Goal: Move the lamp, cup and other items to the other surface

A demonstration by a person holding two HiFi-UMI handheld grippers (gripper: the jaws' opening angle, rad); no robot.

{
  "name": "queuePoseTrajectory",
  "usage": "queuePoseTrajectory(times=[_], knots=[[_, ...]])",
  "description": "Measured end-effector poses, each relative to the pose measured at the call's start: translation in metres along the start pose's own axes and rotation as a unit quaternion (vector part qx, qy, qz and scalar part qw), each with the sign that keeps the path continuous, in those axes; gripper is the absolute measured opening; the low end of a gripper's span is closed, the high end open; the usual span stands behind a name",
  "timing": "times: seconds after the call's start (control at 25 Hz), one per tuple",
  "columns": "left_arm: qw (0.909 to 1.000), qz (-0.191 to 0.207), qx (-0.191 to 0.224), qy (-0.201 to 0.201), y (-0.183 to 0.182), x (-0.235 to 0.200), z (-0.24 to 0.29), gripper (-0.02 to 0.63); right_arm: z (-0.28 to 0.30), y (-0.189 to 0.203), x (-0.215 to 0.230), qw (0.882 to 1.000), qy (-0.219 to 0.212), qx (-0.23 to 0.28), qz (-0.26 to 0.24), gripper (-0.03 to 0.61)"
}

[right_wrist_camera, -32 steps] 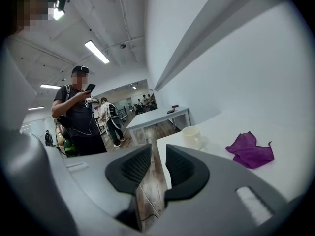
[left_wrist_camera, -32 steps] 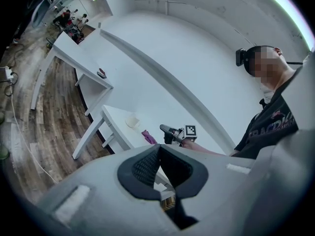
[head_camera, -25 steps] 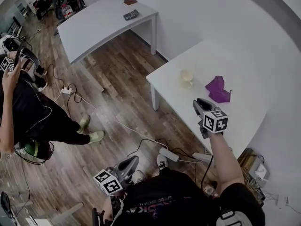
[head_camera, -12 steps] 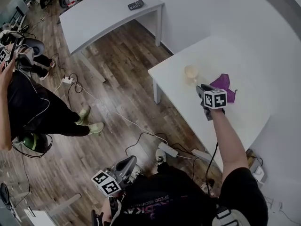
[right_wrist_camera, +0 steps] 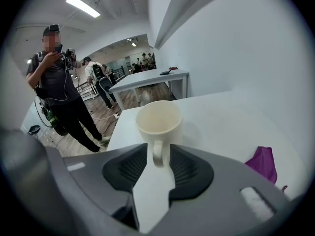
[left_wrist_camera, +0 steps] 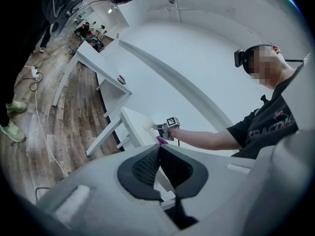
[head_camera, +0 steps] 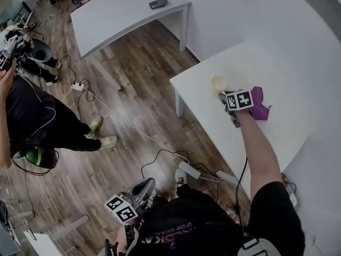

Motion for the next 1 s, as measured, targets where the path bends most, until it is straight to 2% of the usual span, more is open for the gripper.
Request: queuePoseTrajectory(times=[0.32, 0.36, 0.44, 1.0], knots=[[0.9997, -0.009, 0.018, -0.013, 0.003, -0.002, -0.002, 0.0, 0.012, -0.003, 0.001, 1.0, 0.005, -0.014, -0.018, 0.138], [0.9997, -0.01, 0.019, -0.014, 0.004, -0.002, -0.002, -0.001, 0.012, -0.002, 0.0, 1.0, 0.004, -0.017, -0.019, 0.127], [0.9996, -0.012, 0.02, -0.014, 0.004, -0.003, -0.001, -0.002, 0.014, 0.001, -0.001, 1.0, 0.004, -0.021, -0.022, 0.061], [0.9995, -0.022, 0.02, -0.007, 0.001, -0.006, -0.003, -0.002, 0.007, 0.008, -0.004, 0.999, 0.029, 0.015, -0.031, 0.051]])
Point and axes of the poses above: the fingertips, and each gripper's own axes: z forward along the fingers, x to its right, y out of its underside, the point moved 5 cm from there along -z, backward along the fingers, and after that the axes turned 12 degrees about y, right-handed, at the moved point
